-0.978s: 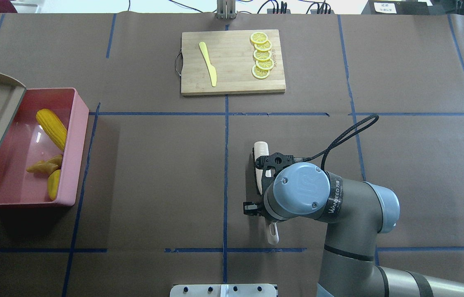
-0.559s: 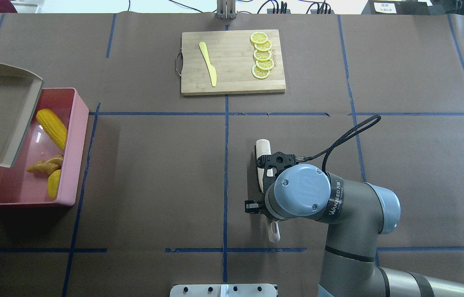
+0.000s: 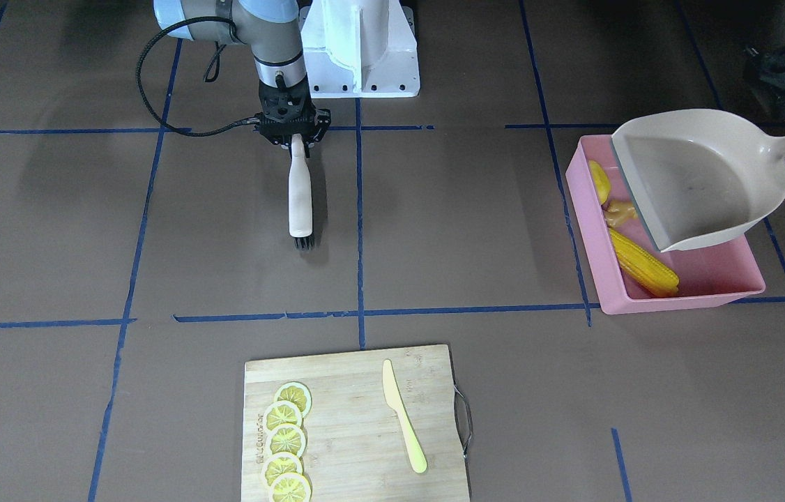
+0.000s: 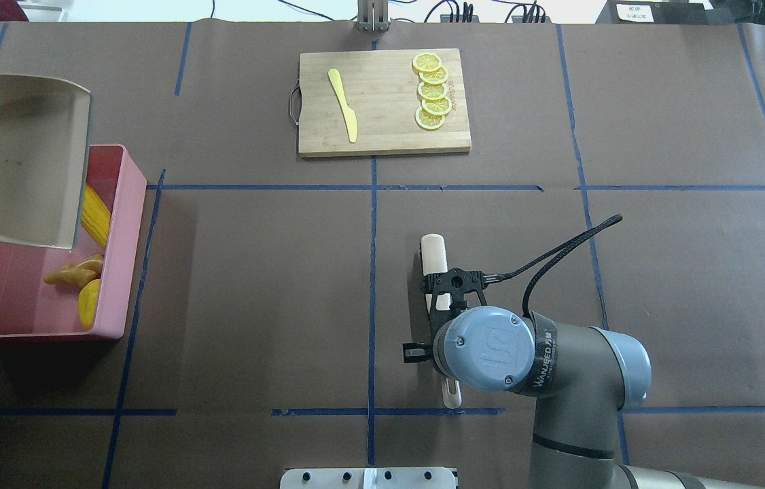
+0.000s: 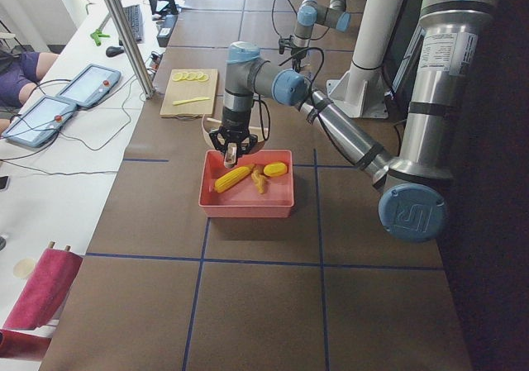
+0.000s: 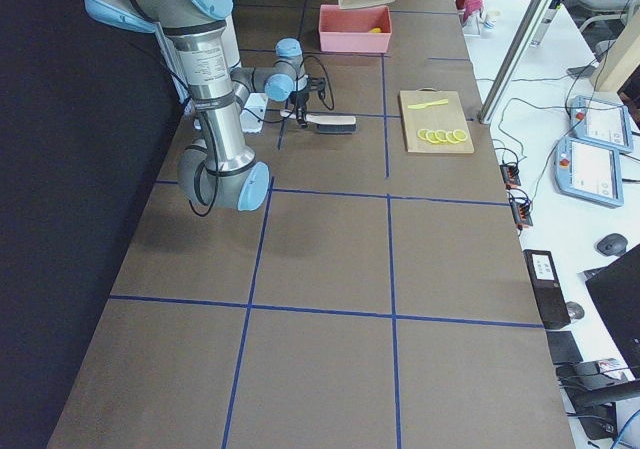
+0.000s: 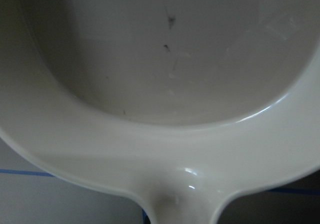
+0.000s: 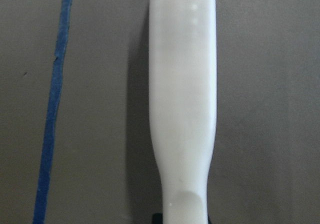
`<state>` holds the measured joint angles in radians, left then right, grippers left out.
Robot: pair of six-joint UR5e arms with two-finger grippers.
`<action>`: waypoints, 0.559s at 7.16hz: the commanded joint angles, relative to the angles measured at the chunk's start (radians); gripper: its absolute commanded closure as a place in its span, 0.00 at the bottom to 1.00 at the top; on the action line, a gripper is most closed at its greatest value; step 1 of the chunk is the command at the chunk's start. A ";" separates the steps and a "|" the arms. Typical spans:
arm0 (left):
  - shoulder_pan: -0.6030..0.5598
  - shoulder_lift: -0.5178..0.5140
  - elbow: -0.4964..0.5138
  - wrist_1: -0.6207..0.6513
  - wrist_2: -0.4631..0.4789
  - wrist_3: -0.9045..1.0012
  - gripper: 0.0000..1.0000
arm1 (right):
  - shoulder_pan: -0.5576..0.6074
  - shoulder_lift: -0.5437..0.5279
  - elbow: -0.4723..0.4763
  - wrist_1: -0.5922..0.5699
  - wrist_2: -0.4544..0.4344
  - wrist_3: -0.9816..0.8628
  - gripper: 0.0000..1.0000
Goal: Sweep and dump trash into bin
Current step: 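Tip the dustpan further over the pink bin with the left gripper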
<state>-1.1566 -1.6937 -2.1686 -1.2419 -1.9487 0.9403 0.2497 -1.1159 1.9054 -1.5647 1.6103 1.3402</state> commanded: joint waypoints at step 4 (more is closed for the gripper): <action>0.381 -0.173 -0.022 0.001 0.032 -0.545 1.00 | -0.009 -0.002 0.004 0.000 -0.015 0.004 1.00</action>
<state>-0.8856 -1.8191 -2.1938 -1.2412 -1.9379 0.5199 0.2410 -1.1182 1.9073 -1.5647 1.5961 1.3427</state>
